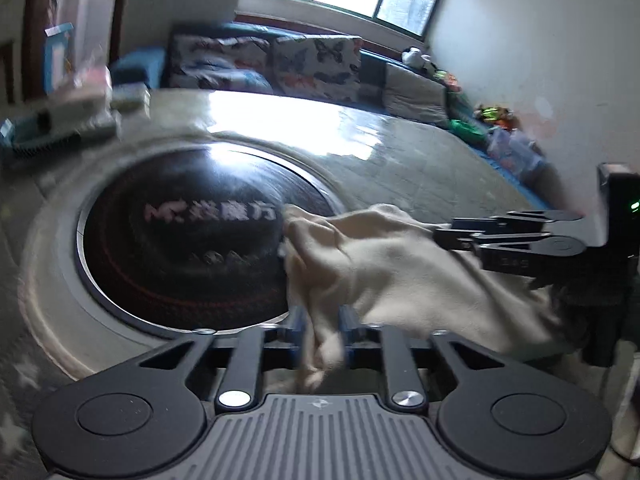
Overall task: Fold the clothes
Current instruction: 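Lay the folded end down with both grippers and release it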
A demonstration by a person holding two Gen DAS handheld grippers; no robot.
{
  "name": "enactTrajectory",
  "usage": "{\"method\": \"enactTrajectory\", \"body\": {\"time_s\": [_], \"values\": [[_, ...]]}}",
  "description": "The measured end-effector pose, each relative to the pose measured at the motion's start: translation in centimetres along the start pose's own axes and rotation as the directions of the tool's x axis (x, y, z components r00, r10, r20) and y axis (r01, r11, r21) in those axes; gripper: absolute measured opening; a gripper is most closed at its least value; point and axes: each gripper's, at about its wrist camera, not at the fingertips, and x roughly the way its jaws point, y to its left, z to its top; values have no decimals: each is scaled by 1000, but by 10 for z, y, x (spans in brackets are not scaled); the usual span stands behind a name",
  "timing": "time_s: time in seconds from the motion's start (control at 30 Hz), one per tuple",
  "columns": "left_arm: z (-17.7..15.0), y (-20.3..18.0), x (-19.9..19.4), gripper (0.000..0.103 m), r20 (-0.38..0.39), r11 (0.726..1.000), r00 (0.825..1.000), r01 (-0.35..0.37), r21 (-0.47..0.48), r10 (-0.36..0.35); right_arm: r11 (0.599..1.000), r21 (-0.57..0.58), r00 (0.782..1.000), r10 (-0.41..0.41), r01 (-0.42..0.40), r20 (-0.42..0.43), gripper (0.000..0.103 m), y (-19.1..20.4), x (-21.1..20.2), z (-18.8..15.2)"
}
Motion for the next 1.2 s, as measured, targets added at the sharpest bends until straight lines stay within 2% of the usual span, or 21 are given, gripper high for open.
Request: {"method": "enactTrajectory", "body": {"time_s": [0.17,0.37,0.53,0.63,0.73,0.83,0.93,1.0,1.03,1.07,1.2], "values": [[-6,4,-6,15,-40,995,995,86,-42,-88,1000,-25,1000,1,-1,-4,31,1,-2,-2],[-29,-5,-25,15,-85,984,981,172,-42,-175,999,-47,1000,8,-9,-15,31,6,-15,-10],[-50,-20,-42,15,-119,974,968,226,16,-223,996,-81,999,19,-22,-33,32,20,-43,-30],[-48,-20,-52,18,-98,983,979,182,36,-178,991,-136,1000,1,-5,-31,31,29,-61,-43],[-37,-16,-55,18,-56,993,992,111,28,-110,991,-135,1000,-10,10,-2,31,31,-75,-48],[-24,-12,-48,18,-26,996,996,85,3,-85,992,-126,999,4,1,37,31,34,-89,-45],[-15,-14,-36,18,-8,998,998,60,7,-60,990,-125,997,66,-60,41,31,41,-97,-40],[-11,-19,-27,17,5,999,1000,22,44,-22,987,-121,994,109,-105,30,31,46,-96,-38],[-10,-22,-23,16,13,998,1000,0,67,-1,986,-119,992,122,-119,25,31,49,-93,-37],[-8,-24,-18,9,21,996,1000,-22,89,20,985,-119,991,130,-126,23,31,52,-89,-37],[-6,-29,-7,5,41,989,997,-67,130,62,985,-95,989,148,-145,25,26,58,-74,-34]]}}
